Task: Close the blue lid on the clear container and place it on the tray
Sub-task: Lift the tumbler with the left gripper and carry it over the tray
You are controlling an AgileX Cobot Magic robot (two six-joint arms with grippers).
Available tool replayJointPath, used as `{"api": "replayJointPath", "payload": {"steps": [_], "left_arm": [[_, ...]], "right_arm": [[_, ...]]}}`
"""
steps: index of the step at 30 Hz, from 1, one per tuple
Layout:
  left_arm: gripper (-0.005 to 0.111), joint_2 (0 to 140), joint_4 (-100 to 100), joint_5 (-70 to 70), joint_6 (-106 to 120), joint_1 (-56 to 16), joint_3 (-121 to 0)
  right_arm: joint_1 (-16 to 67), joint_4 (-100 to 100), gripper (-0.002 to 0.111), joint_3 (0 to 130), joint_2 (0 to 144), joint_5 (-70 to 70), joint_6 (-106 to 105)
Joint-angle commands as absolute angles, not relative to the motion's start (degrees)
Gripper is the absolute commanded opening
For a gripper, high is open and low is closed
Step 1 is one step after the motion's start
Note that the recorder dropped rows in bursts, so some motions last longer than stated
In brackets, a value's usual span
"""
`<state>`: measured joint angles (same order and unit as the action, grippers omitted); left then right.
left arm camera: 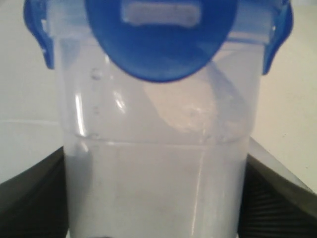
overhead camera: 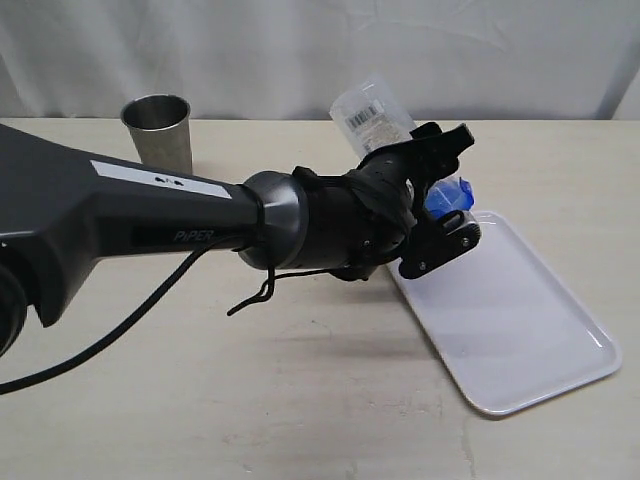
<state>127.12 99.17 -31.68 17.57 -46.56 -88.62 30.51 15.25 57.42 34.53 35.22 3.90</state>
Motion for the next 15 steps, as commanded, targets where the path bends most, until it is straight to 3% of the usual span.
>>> {"api": "replayJointPath", "payload": {"steps": [1, 7, 15], "left_arm": [[0.000, 126.64, 99.95, -31.71, 7.88, -46.72, -89.04], [0.000, 126.64, 99.95, -25.90, -9.95, -46.72, -89.04], [0.000, 126.64, 99.95, -18.79, -12.99, -46.72, -89.04]], "right_arm": [[30.11, 15.74, 0.004, 57.27, 34.31, 34.51, 4.30], [30.11, 15.74, 0.004, 57.27, 34.31, 34.51, 4.30], [30.11, 15.74, 0.004, 57.27, 34.31, 34.51, 4.30]]}}
